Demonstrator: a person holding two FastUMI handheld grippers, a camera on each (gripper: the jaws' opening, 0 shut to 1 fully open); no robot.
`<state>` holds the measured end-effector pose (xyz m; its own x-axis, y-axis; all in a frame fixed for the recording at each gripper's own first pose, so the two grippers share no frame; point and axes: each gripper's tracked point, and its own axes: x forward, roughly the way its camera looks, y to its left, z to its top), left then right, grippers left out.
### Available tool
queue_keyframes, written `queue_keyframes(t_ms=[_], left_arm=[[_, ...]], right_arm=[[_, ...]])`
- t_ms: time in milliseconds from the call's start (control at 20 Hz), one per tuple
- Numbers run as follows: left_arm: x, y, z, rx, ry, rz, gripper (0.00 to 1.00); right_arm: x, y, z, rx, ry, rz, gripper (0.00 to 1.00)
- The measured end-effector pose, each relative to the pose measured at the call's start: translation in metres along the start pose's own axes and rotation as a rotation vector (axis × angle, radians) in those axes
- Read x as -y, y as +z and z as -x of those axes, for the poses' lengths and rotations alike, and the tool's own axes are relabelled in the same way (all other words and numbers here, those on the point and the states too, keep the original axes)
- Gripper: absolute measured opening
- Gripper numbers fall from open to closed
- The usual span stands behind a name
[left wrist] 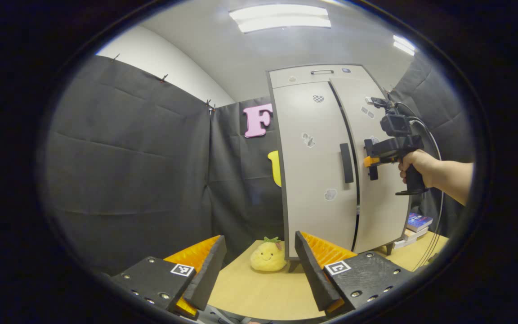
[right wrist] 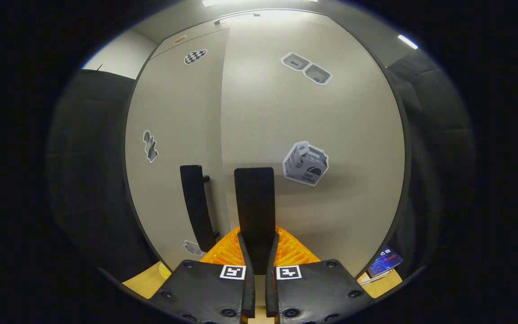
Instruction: Open the right door of the double-door shoe cabinet with the right hand, and open the left door with the left hand.
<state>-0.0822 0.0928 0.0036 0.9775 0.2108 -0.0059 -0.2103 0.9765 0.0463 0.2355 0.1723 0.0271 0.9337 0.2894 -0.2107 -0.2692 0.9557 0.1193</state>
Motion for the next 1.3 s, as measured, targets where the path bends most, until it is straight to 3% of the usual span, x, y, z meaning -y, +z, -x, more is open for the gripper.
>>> queue_keyframes(t_ms=[600,1300], left_arm=[[0.042,0.008,-0.010,0.020,-0.099,-0.001,0.89],[0.081,0.012,-0.018,0.029,-0.166,0.003,0.89]], right_arm=[[0.006,-0.009,0.043,-0.012,0.065,0.008,0.11],[0.029,-0.012,0.082,-0.017,0.100,0.011,0.07]])
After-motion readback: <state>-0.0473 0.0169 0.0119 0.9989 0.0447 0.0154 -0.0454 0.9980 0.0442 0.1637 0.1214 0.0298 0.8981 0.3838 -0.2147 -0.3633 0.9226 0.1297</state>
